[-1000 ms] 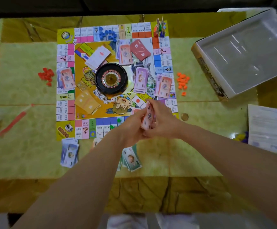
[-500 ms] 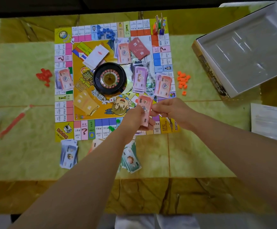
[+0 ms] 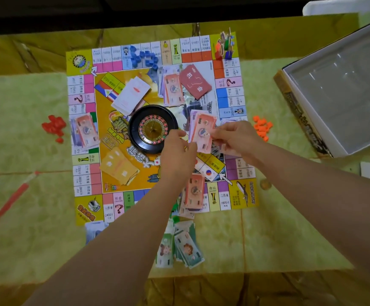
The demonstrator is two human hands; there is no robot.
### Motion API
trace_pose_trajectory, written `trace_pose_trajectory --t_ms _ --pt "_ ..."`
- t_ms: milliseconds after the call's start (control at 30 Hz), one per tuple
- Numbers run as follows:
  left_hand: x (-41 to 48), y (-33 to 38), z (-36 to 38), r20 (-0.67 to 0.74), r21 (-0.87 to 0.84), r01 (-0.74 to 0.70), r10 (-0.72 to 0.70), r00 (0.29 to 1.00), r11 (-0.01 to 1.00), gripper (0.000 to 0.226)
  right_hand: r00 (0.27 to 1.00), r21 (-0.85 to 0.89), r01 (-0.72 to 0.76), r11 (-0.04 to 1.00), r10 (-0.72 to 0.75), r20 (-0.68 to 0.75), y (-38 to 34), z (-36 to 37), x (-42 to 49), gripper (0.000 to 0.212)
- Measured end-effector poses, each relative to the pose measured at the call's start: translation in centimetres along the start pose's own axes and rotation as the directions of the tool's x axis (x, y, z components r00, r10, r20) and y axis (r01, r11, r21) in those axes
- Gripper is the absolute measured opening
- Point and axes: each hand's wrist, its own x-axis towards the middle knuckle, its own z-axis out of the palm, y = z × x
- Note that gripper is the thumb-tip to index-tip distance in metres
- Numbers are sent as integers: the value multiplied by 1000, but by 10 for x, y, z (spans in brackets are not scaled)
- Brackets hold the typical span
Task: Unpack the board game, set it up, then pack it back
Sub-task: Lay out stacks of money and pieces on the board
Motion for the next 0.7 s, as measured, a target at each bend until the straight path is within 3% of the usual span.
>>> trace_pose_trajectory --t_ms 67,133,200,300,433,533,700 --pt "12 -2 -1 -24 182 -140 147 989 973 26 998 -55 6 998 -9 -69 -5 2 17 15" --pt "22 -5 0 63 306 -284 278 959 909 30 992 -145 38 989 -55 -114 -8 7 27 6" --pt "30 -9 2 176 384 -376 333 926 843 35 982 -253 55 966 -98 -161 -8 14 37 13" --pt "38 -13 7 276 514 -400 296 915 758 39 967 -358 66 931 -148 -207 -4 23 48 23" --pt "38 -14 11 278 631 -393 277 920 669 35 934 -359 148 922 -250 -257 5 27 50 22" --pt "38 -13 11 287 661 -396 274 918 638 37 937 -441 229 868 -319 -140 12 25 41 10" --pt "30 -9 8 314 611 -368 212 925 701 39 951 -521 273 809 -309 20 15 21 26 28"
